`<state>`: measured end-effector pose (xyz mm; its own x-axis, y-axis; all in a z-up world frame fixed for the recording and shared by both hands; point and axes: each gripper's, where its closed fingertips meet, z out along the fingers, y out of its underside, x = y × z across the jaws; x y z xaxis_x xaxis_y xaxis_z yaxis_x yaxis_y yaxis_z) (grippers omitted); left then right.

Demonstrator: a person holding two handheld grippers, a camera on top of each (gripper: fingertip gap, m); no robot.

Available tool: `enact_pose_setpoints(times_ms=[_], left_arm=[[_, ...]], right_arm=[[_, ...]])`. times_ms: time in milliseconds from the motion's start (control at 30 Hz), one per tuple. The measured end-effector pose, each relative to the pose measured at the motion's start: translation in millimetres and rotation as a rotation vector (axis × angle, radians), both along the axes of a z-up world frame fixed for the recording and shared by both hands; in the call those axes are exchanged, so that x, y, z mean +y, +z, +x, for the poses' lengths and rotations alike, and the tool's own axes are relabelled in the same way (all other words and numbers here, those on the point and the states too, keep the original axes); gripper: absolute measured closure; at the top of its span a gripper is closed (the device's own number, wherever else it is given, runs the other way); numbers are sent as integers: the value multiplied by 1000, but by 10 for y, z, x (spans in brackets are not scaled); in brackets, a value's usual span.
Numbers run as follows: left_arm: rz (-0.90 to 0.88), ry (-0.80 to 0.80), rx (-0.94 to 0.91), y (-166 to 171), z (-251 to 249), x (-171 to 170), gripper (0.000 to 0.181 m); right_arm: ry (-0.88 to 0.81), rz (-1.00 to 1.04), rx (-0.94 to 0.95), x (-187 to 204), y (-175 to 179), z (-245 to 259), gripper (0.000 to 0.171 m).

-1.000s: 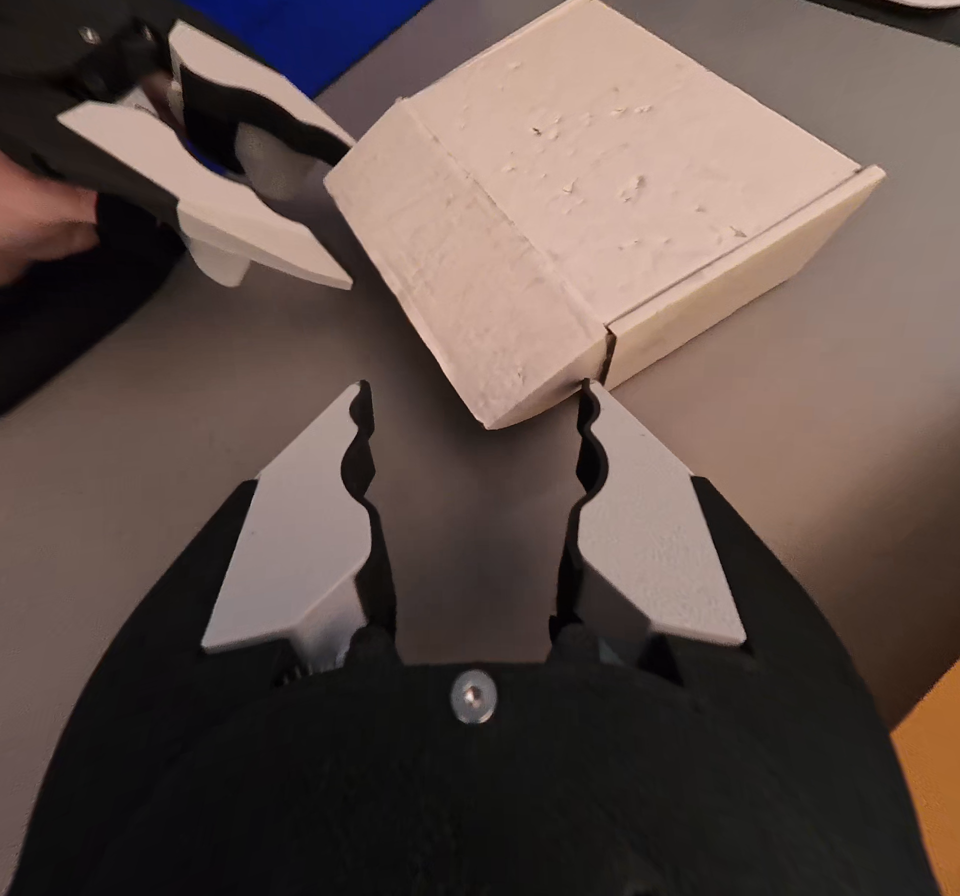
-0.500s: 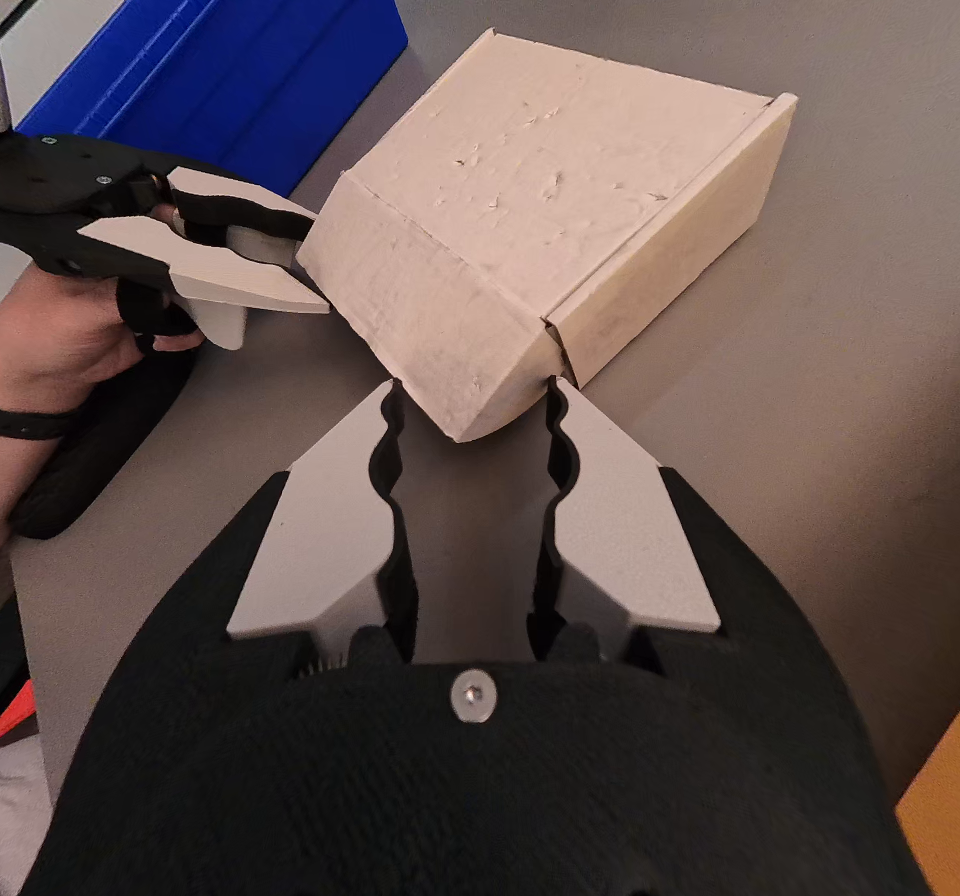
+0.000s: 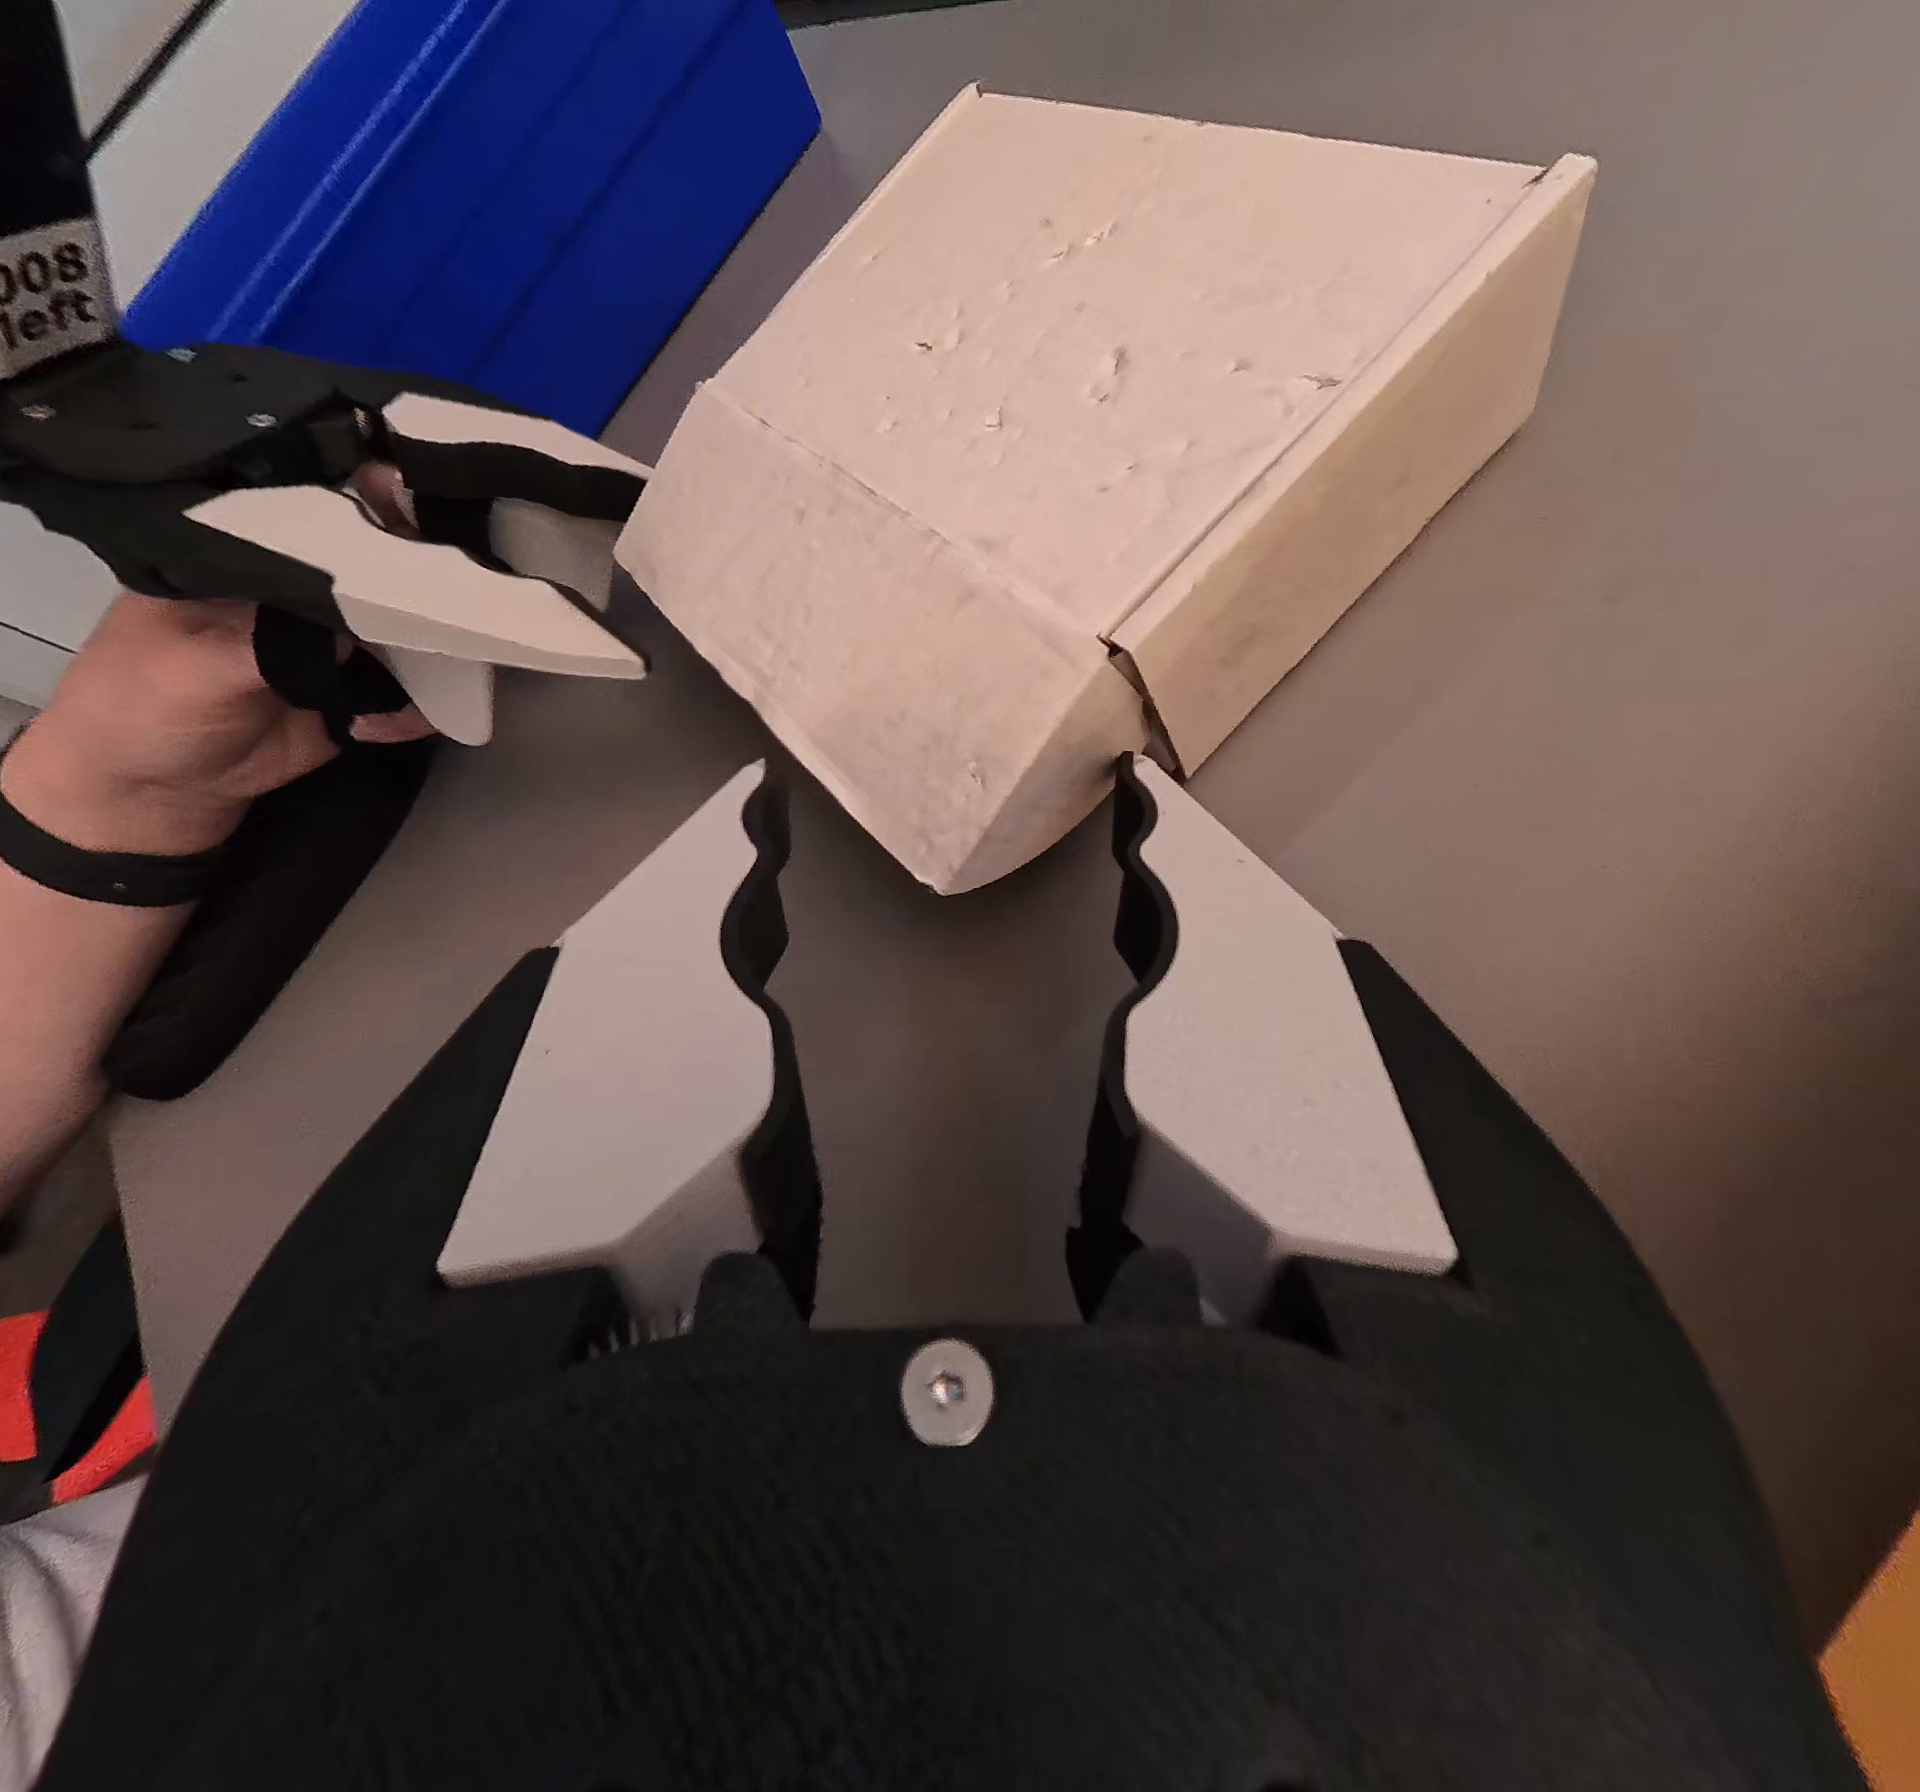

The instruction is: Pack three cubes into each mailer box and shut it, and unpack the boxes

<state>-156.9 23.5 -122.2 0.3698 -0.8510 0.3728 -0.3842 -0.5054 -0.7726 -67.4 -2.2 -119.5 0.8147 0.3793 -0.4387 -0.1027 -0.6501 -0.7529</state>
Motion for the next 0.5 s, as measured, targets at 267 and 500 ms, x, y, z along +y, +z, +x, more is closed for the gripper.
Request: enact_pose_setpoints(times_ms=[267, 500], left_arm=[[-90, 76, -89, 68, -15, 122, 133], [-69, 99, -34, -16, -11, 159, 135]], right_arm=[[-21, -20, 70, 29, 11, 24, 121], [-33, -14, -8, 58, -58, 59, 124]])
